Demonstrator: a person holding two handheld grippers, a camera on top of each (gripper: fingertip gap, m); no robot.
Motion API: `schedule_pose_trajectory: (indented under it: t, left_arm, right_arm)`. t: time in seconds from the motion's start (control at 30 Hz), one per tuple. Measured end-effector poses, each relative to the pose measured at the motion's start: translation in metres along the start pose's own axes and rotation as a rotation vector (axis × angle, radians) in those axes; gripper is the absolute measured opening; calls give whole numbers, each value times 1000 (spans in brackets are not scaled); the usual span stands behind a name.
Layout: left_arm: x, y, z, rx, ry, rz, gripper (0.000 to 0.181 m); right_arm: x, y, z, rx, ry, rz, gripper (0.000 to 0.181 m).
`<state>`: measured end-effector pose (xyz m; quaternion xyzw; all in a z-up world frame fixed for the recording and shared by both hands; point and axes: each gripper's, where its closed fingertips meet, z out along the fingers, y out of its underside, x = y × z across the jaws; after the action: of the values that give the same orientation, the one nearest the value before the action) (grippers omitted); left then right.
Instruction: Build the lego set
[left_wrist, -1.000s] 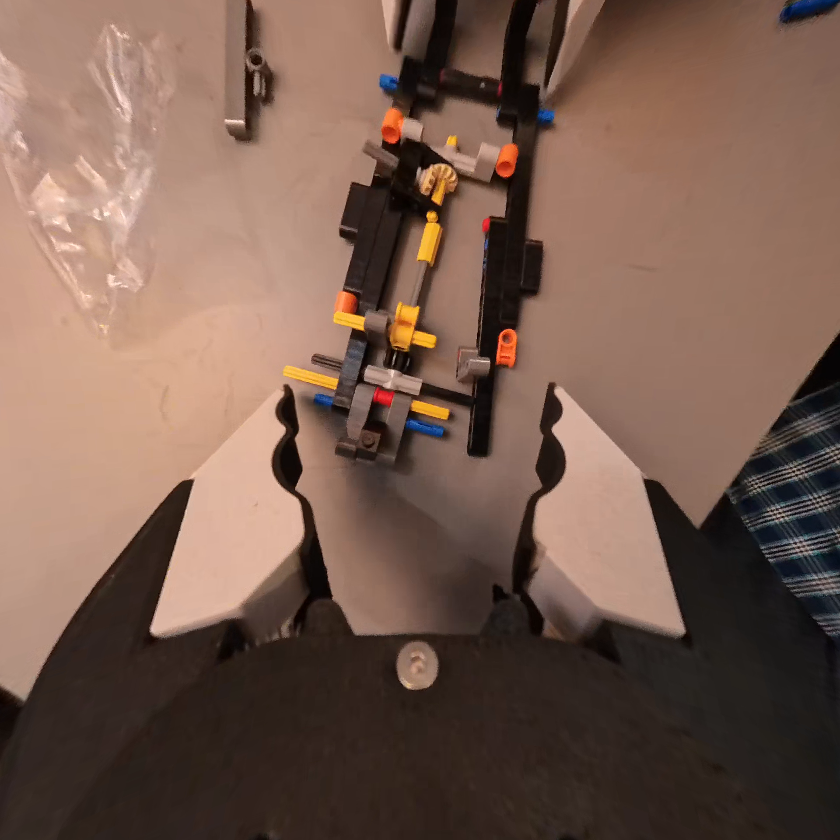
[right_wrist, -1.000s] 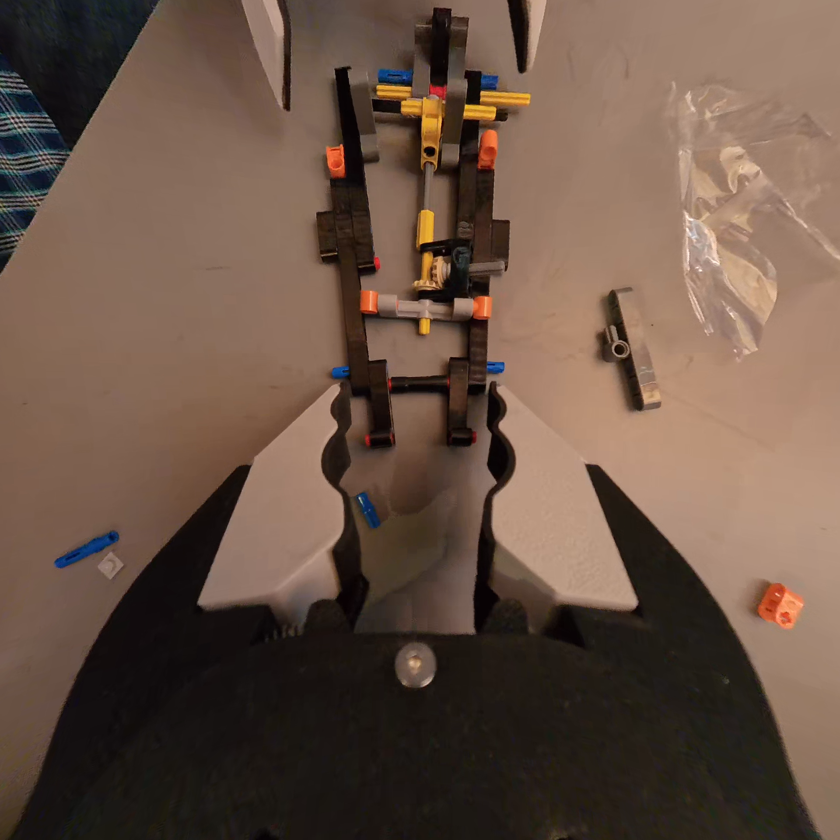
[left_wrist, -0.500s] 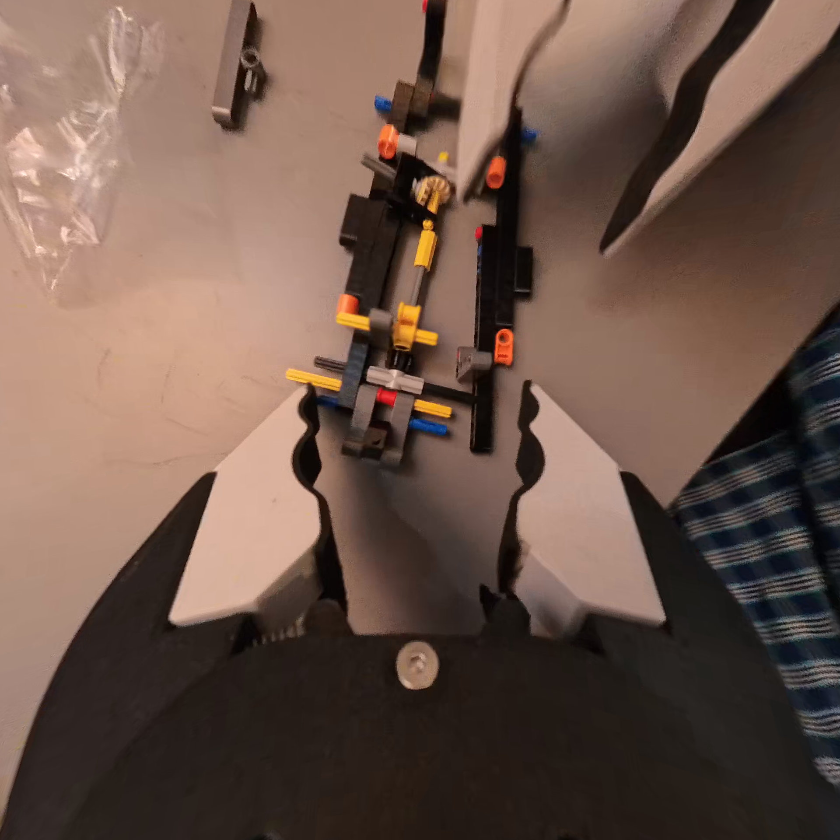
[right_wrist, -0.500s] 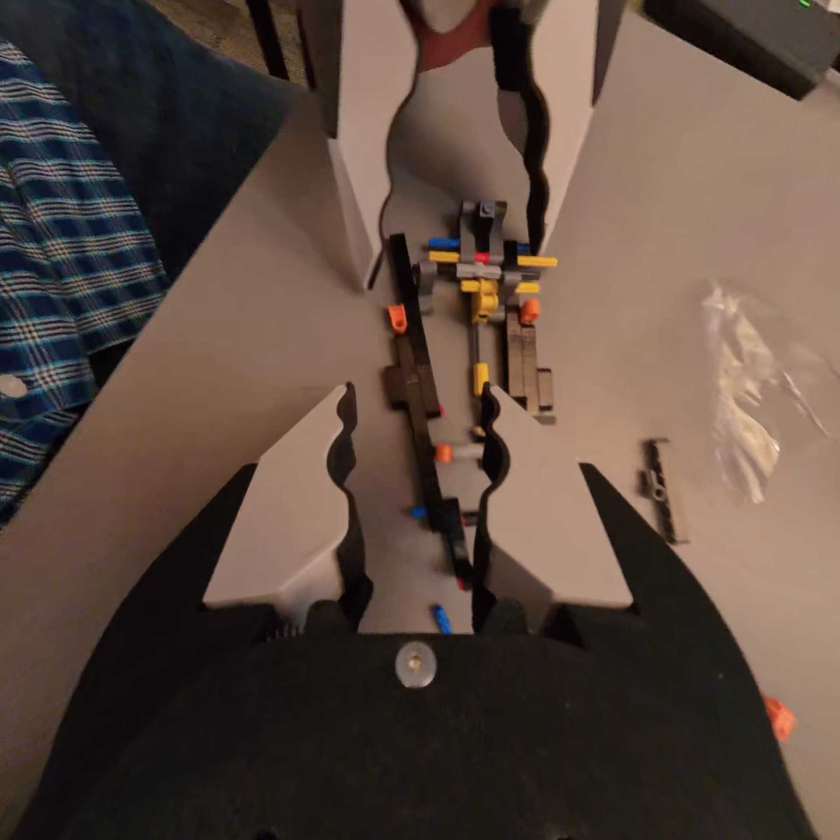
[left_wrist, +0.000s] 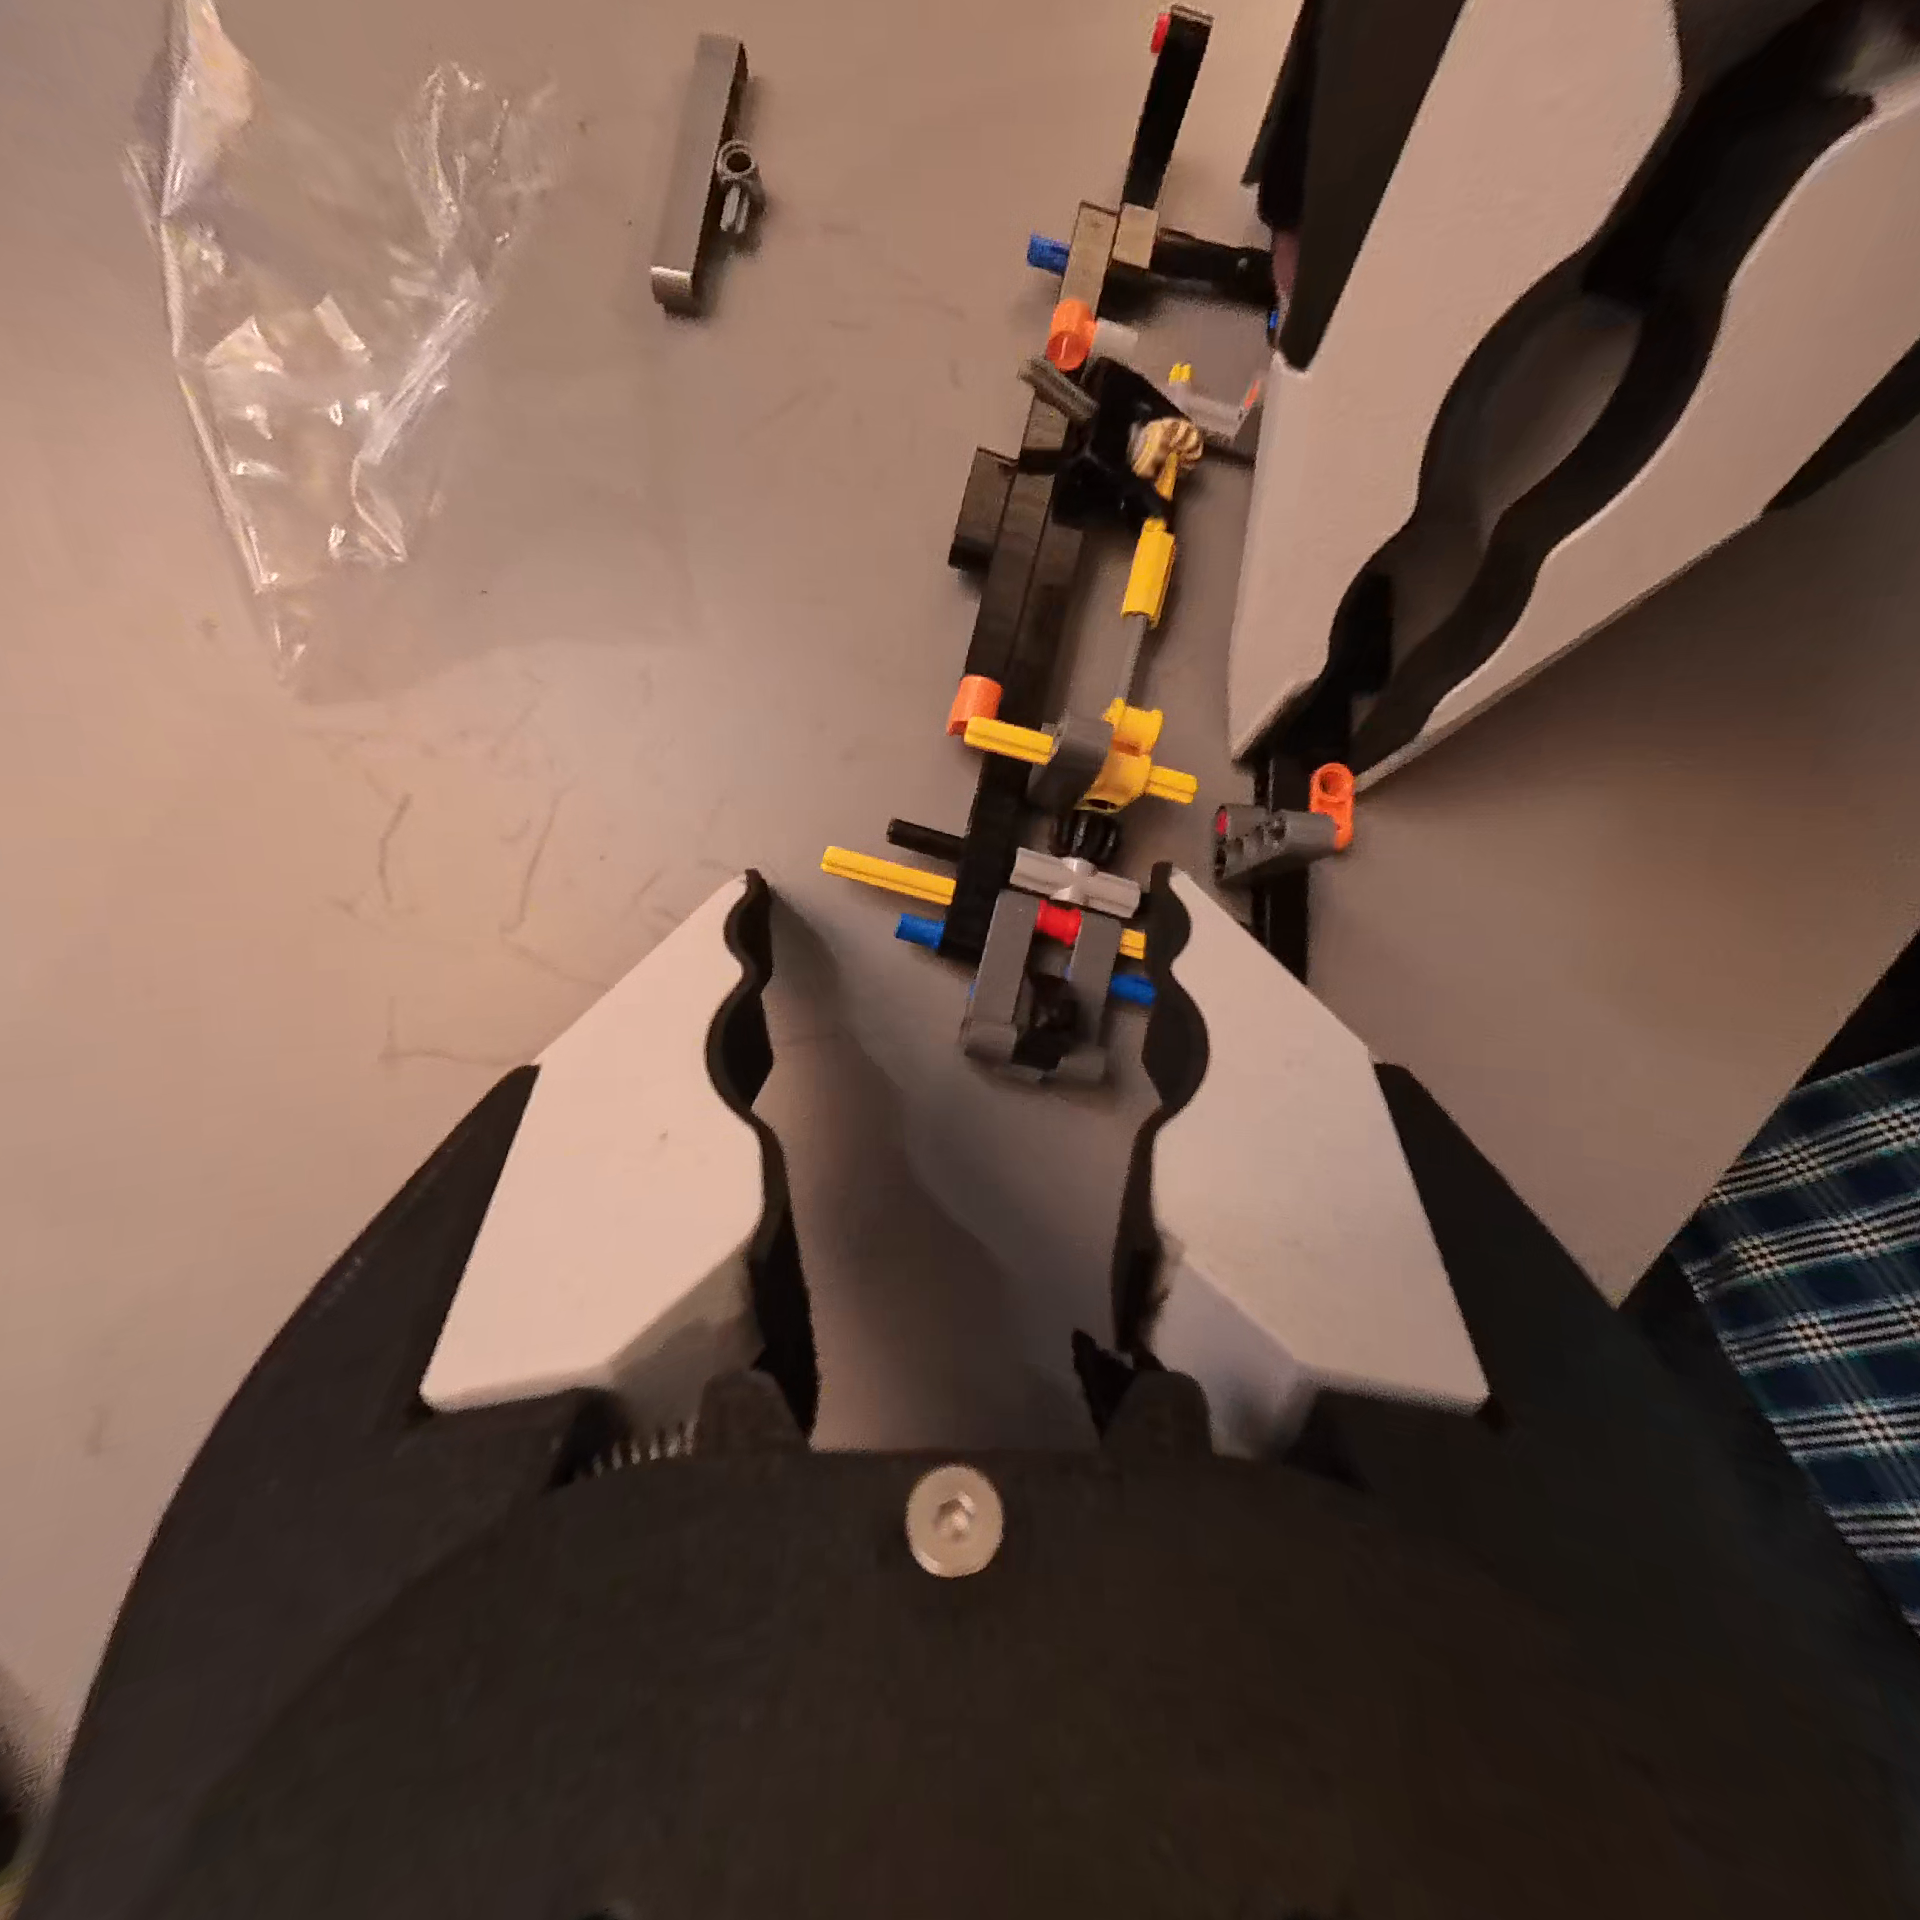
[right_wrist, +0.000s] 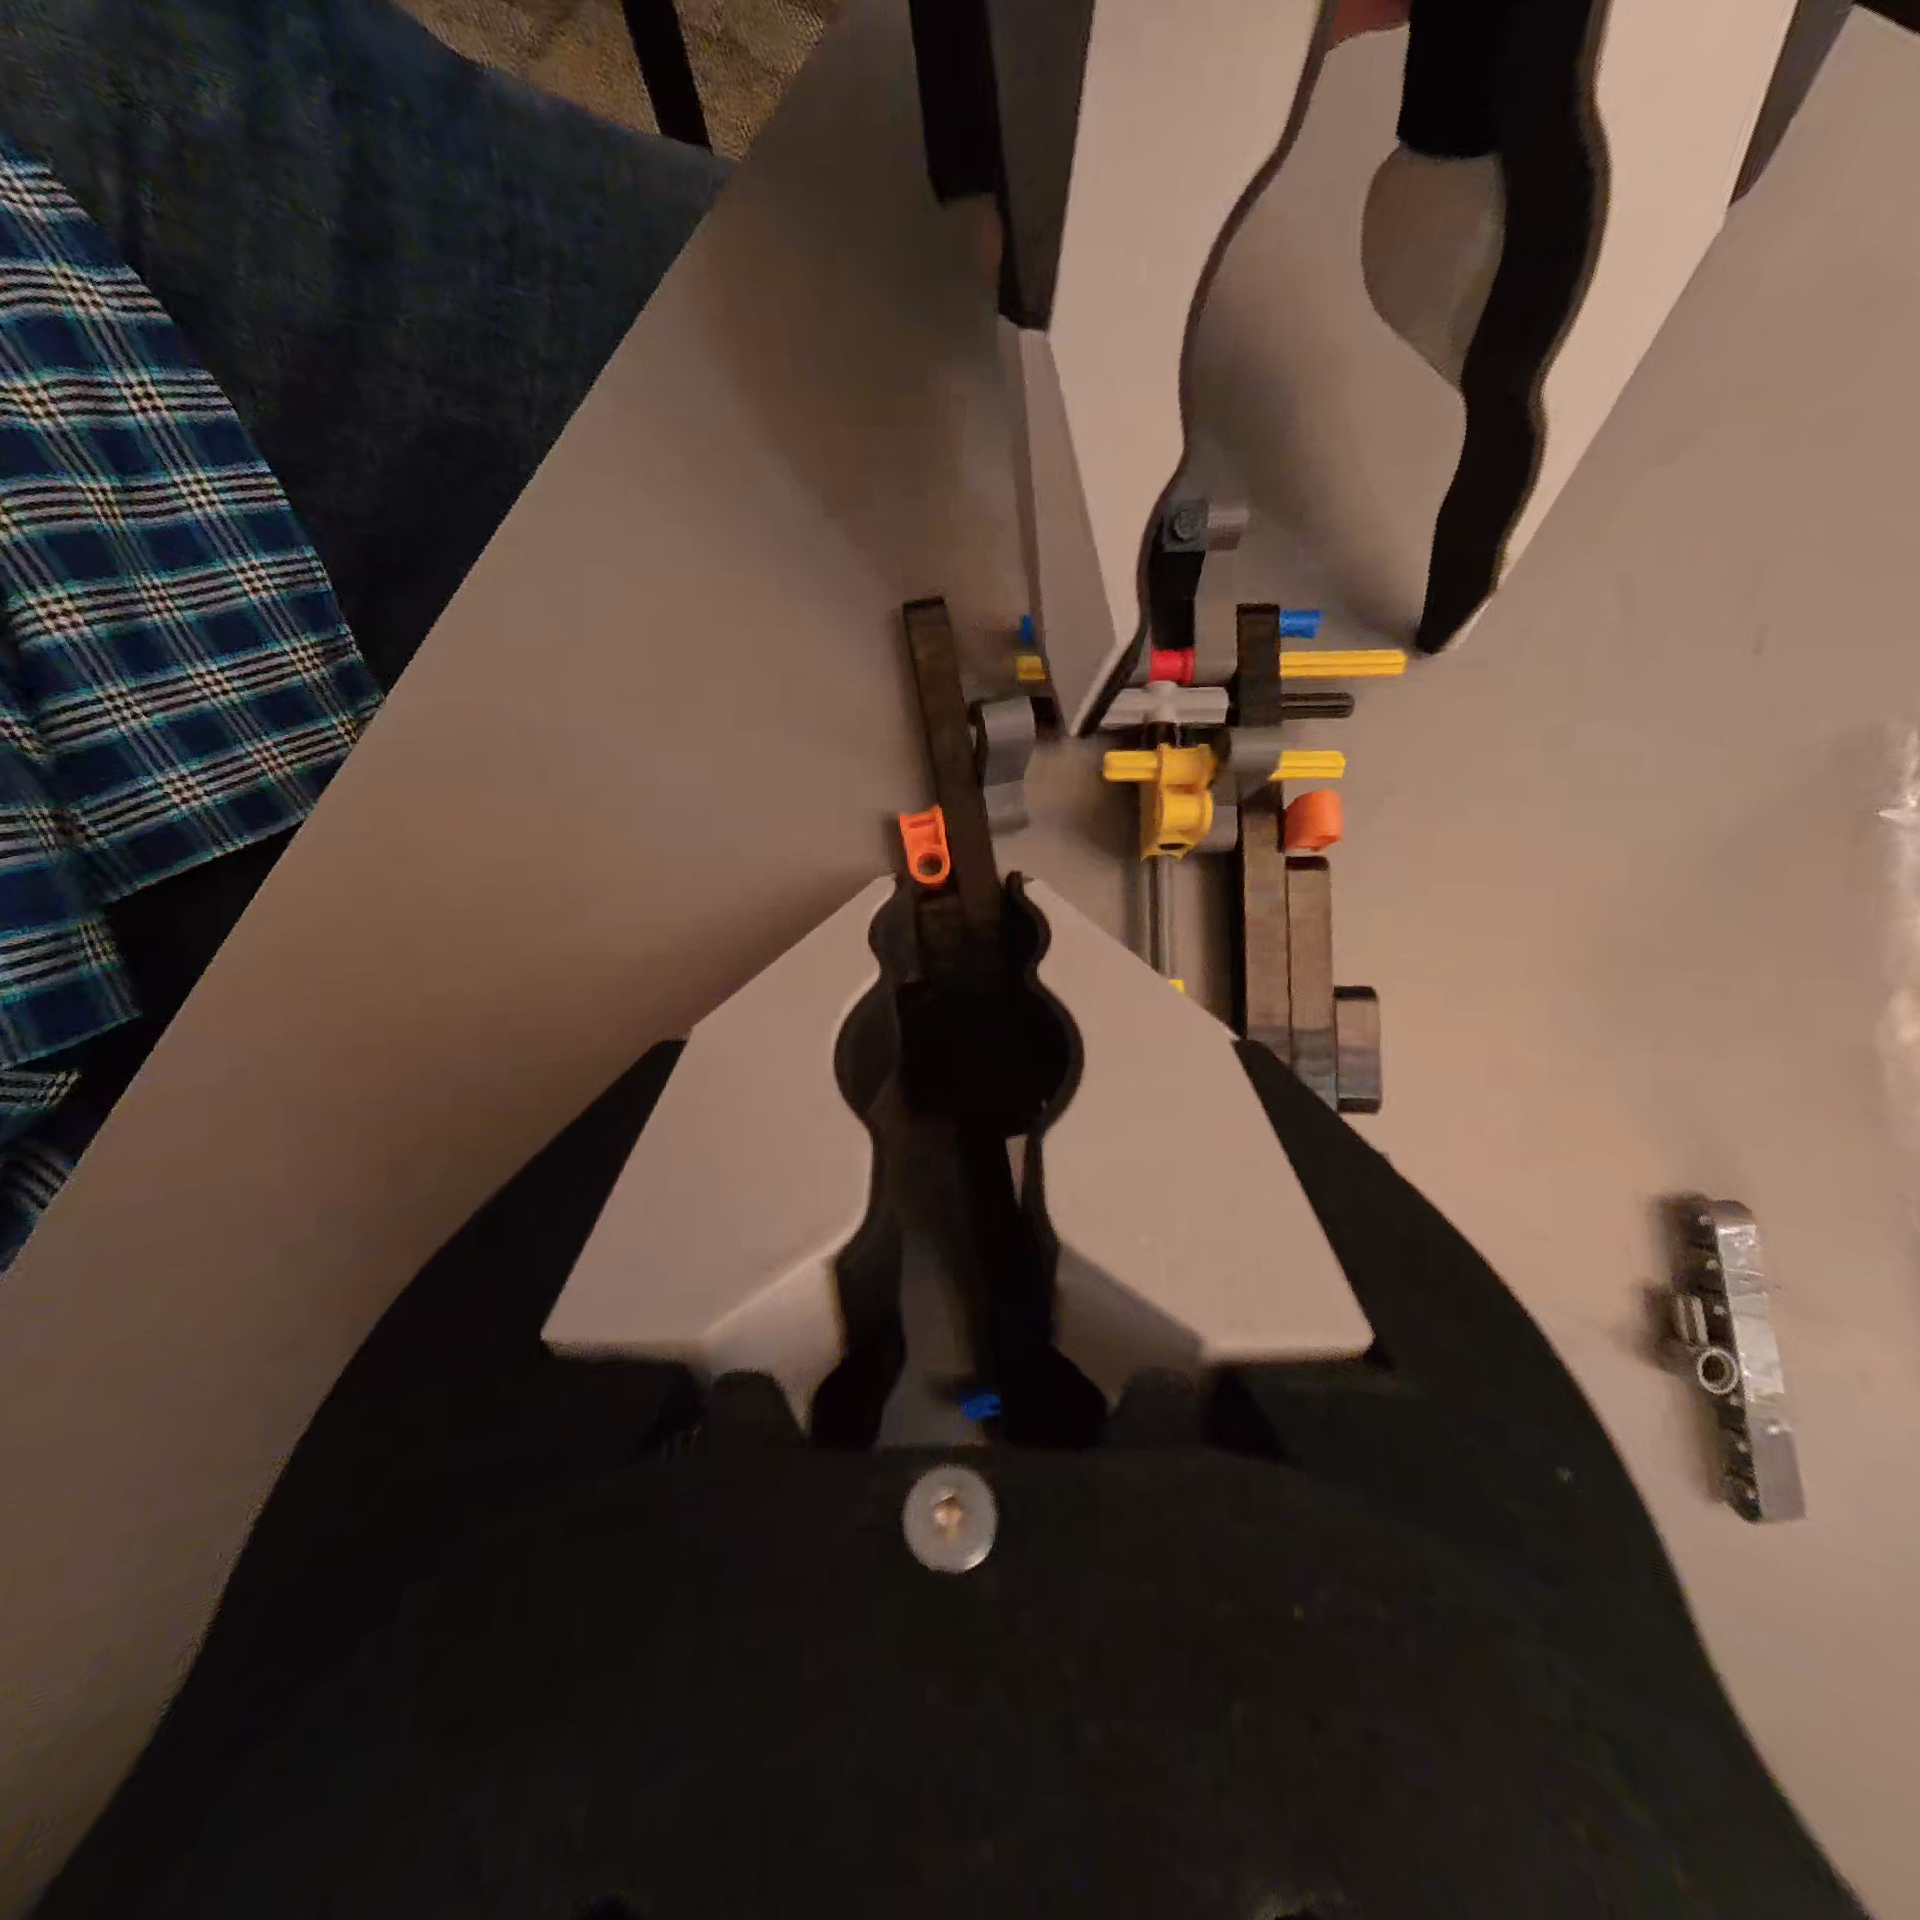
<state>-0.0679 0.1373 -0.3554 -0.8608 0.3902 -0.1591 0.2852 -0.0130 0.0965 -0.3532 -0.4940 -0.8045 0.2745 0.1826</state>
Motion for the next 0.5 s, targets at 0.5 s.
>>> schedule_pose_trajectory:
  t: [0.5]
  left_arm:
    - [7,-1,-1,38,-2,-42,59]
  right_arm:
    - [-5,0,-4,30,83,-110,14]
